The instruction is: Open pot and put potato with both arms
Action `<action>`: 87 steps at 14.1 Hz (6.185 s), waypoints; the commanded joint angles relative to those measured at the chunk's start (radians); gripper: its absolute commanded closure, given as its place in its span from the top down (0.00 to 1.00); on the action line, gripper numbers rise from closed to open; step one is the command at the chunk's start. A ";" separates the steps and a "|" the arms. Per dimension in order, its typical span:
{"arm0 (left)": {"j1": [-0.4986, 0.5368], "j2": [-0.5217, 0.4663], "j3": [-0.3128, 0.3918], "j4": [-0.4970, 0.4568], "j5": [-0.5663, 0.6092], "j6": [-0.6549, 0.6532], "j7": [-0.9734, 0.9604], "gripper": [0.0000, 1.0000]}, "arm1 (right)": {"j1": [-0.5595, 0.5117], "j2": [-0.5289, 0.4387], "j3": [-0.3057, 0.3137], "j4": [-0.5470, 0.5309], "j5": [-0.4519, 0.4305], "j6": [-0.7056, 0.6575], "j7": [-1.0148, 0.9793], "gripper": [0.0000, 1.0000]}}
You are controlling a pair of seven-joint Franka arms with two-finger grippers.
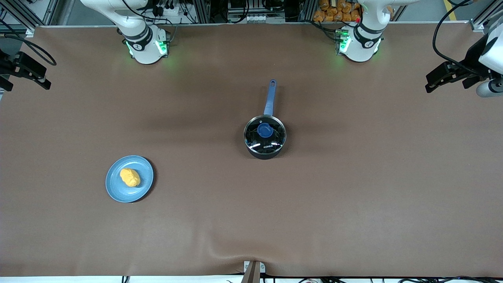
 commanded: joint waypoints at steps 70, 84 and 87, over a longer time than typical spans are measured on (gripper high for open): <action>-0.689 0.640 -0.068 -0.035 0.131 0.604 -1.406 0.72 | -0.015 0.725 0.012 -0.162 0.167 0.785 -0.794 1.00; -0.642 0.593 -0.067 -0.029 0.129 0.590 -1.392 0.00 | -0.005 0.751 0.012 -0.208 0.167 0.870 -0.794 0.55; -0.574 0.507 -0.068 -0.029 0.120 0.543 -1.340 0.00 | -0.004 0.750 0.012 -0.209 0.167 0.865 -0.791 0.30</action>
